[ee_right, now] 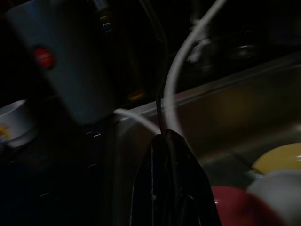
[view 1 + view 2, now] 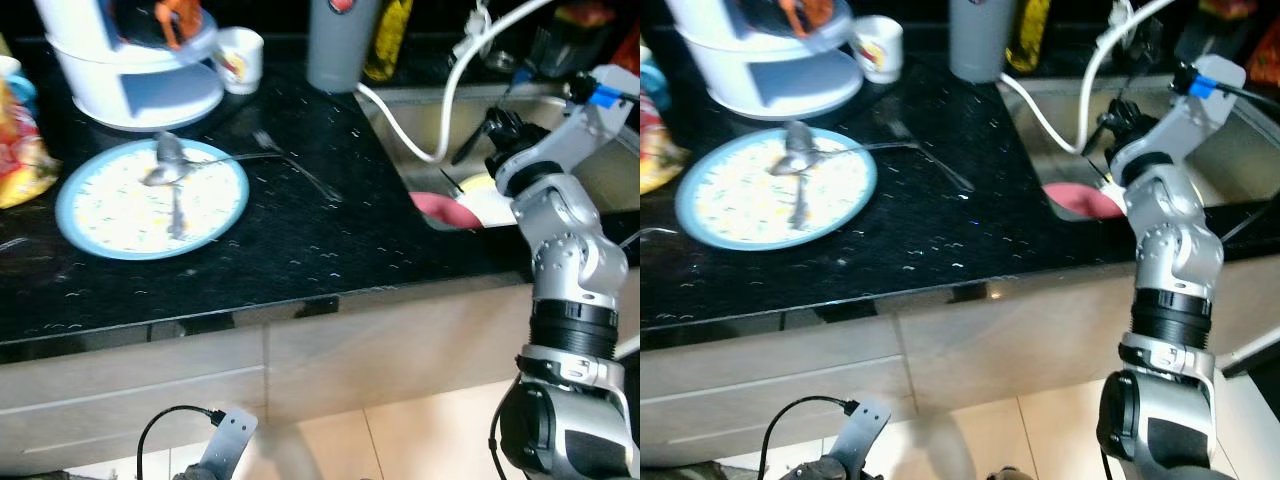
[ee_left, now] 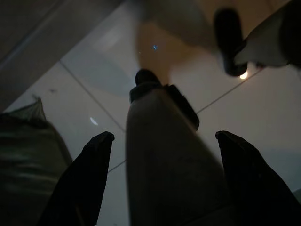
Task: Kitchen organization
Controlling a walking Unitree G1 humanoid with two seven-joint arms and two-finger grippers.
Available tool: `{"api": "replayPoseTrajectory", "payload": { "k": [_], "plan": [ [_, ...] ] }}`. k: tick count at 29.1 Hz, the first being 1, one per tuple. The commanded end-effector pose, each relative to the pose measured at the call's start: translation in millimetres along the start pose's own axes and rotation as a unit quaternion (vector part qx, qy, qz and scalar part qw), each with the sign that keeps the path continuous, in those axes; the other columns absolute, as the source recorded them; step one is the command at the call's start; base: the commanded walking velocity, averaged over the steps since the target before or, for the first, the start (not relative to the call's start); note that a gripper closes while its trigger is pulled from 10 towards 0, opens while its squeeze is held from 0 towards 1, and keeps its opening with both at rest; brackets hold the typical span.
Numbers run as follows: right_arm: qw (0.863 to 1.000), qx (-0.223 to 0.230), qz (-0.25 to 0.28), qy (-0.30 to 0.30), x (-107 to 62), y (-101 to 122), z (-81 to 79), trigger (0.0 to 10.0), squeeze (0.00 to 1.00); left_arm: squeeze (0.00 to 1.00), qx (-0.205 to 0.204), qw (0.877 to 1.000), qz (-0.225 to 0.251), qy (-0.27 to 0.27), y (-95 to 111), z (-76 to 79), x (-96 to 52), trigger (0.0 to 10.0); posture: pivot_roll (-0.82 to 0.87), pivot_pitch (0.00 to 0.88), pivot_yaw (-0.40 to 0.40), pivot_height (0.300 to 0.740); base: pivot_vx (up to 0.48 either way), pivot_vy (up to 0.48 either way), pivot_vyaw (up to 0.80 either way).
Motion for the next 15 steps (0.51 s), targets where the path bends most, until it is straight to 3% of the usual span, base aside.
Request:
{"api": "replayPoseTrajectory", "payload": {
  "k": [1, 15],
  "plan": [
    [1.0, -0.004, 0.015, 0.01, 0.3, 7.5, -6.4, 0.0, 0.0, 0.0, 0.0, 1.0, -0.018, -0.002, -11.9, 2.7, 0.2, 10.0, 0.01, 0.098, -0.02, 0.74, 0.0, -0.428, 0.0],
    [0.999, -0.014, 0.008, 0.027, 0.9, 3.8, -15.8, 0.0, 0.0, 0.0, 0.01, 1.0, -0.021, 0.008, -12.4, 1.6, 0.4, 10.0, 0.0, 0.09, -0.027, 0.74, 0.0, -0.031, 0.0]
  ]
}}
Point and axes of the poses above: a point about 5 cm out from each wrist's last joint towards the gripper, its own x axis pointing out of the wrist towards the gripper, its own y axis along the axis of the wrist's last joint, z = x × y, the point moved 6 cm from there along x, pointing out of the wrist towards the gripper, and after that the axes turned 1 degree about x, right-handed, at the moved point
